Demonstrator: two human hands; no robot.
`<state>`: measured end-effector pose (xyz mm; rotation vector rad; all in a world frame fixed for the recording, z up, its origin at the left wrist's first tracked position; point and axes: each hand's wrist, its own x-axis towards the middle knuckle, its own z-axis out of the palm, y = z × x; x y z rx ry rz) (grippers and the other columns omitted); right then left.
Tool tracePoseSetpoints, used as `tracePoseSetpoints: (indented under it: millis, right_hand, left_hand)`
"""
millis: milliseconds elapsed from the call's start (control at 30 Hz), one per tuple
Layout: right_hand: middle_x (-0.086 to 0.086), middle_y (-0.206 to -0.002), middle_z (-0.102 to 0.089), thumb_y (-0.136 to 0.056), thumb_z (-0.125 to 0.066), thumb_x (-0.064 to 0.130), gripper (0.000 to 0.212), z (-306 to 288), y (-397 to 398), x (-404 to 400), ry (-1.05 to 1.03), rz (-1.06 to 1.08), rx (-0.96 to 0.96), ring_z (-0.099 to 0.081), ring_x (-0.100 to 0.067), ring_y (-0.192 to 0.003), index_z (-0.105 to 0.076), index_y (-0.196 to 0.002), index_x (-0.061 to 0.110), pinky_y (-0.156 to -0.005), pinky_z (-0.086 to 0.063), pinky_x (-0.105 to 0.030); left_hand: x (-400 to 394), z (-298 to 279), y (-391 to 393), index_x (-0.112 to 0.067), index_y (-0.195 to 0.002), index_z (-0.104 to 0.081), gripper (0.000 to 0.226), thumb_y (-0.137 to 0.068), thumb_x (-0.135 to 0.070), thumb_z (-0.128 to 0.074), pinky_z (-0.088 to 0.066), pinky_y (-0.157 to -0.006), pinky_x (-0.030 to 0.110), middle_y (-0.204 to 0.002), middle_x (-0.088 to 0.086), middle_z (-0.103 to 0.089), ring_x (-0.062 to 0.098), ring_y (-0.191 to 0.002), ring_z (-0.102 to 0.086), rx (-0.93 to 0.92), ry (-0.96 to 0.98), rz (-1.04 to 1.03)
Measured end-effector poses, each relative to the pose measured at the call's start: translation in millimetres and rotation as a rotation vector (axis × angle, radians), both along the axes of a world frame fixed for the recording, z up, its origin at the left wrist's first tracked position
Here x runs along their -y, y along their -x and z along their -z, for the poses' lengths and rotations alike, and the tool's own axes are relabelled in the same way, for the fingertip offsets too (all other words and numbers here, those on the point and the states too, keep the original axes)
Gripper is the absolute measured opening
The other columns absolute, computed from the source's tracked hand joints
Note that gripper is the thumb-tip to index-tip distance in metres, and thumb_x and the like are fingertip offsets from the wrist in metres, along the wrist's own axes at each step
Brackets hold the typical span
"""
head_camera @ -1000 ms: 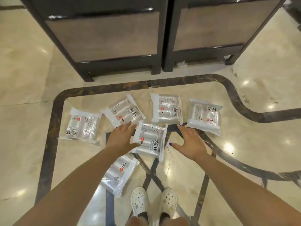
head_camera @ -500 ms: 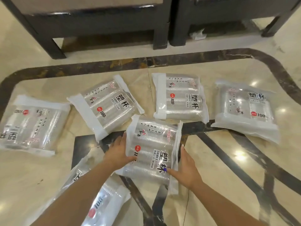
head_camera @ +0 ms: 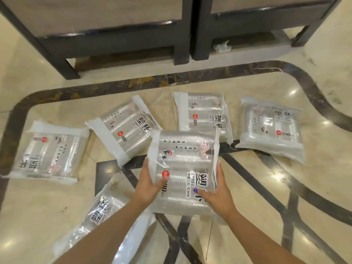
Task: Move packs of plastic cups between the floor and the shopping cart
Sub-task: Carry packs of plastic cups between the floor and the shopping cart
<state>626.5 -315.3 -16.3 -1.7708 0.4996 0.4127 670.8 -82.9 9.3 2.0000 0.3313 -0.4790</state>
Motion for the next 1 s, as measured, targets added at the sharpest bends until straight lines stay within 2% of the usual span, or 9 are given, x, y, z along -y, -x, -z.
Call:
tracePoseSetpoints:
  millis: [167,267,367,433,567,700,800,867,1000]
  right_hand:
    - [0.029,-0.147,-0.026,-0.066,-0.089,0.011,0.115,-152,25,32,-0.079,0.097,0.015,-0.032,-0.005,-0.137,-0.015,-0.146,0.05,-0.112,-0.034,-0.032]
    - [0.025,-0.15,-0.03,-0.055,-0.095,0.025,0.12,-258,57,59,-0.119,0.147,-0.028,-0.041,-0.013,-0.135,-0.018,-0.14,0.058,-0.109,-0.042,-0.043]
    - [0.026,-0.144,-0.023,-0.067,-0.088,0.013,0.116,-369,89,97,-0.093,0.14,-0.013,-0.029,-0.005,-0.131,-0.014,-0.149,0.049,-0.096,-0.045,-0.023]
    - [0.033,-0.142,-0.018,-0.071,-0.085,0.005,0.112,-441,112,128,-0.114,0.079,0.008,-0.025,-0.002,-0.133,-0.017,-0.148,0.05,-0.087,-0.051,-0.016]
    - [0.043,-0.146,-0.018,-0.063,-0.092,0.029,0.109,-579,162,168,0.018,-0.069,0.06,-0.027,0.007,-0.137,-0.024,-0.143,0.058,-0.104,-0.043,-0.02]
    - [0.05,-0.137,-0.023,-0.058,-0.09,0.046,0.109,-680,241,183,0.136,-0.084,0.116,-0.024,0.024,-0.124,-0.022,-0.141,0.061,-0.092,-0.036,0.0]
    - [0.041,-0.14,-0.024,-0.07,-0.086,0.036,0.095,-731,316,185,0.28,0.033,0.134,-0.029,0.026,-0.123,-0.025,-0.139,0.056,-0.1,-0.034,-0.004]
    - [0.036,-0.142,-0.031,-0.069,-0.083,0.048,0.083,-758,371,181,0.489,0.195,0.165,-0.038,0.008,-0.133,-0.035,-0.137,0.051,-0.112,-0.03,-0.018]
    - [0.014,-0.148,-0.032,-0.076,-0.08,0.036,0.082,-788,494,163,0.982,0.791,0.299,-0.033,-0.015,-0.14,-0.038,-0.146,0.03,-0.112,-0.024,-0.031]
  left_hand:
    - [13,-154,10,-0.033,-0.152,-0.017,0.112,-0.062,-0.085,-0.057,-0.036,-0.107,0.036,-0.147,-0.017,-0.035,0.008,-0.131,-0.037,0.024,-0.053,0.088]
    - [26,-250,11,-0.047,-0.142,-0.026,0.09,-0.065,-0.078,-0.062,-0.045,-0.103,0.047,-0.141,-0.008,-0.05,0.013,-0.124,-0.052,-0.018,-0.039,0.194]
    - [51,-367,9,-0.037,-0.148,-0.027,0.089,-0.073,-0.061,-0.07,-0.052,-0.095,0.041,-0.144,0.003,-0.046,0.015,-0.115,-0.057,0.002,-0.003,0.301]
    - [70,-437,5,-0.027,-0.153,-0.022,0.094,-0.076,-0.058,-0.068,-0.038,-0.109,0.041,-0.156,0.001,-0.028,0.019,-0.133,-0.041,0.083,-0.128,0.399]
    - [126,-567,5,-0.036,-0.152,-0.018,0.108,-0.063,-0.084,-0.055,-0.02,-0.118,0.036,-0.158,-0.007,-0.024,0.017,-0.144,-0.025,0.132,-0.326,0.936]
    - [179,-655,51,-0.052,-0.13,0.002,0.079,-0.089,-0.041,-0.064,-0.012,-0.107,0.012,-0.144,-0.03,-0.005,0.0,-0.136,-0.013,-0.147,-0.082,1.365]
    - [207,-673,88,-0.045,-0.149,-0.007,0.111,-0.063,-0.063,-0.075,-0.019,-0.117,0.03,-0.159,-0.016,-0.006,0.008,-0.142,-0.016,-0.124,0.019,1.394]
    - [230,-694,125,-0.043,-0.148,-0.014,0.121,-0.05,-0.074,-0.078,-0.021,-0.114,0.028,-0.155,-0.017,-0.014,0.007,-0.139,-0.021,-0.094,0.088,1.427]
    - [282,-742,216,-0.026,-0.153,-0.011,0.092,-0.083,-0.042,-0.07,-0.019,-0.106,0.022,-0.143,-0.02,-0.016,0.004,-0.129,-0.022,-0.037,0.264,1.461]
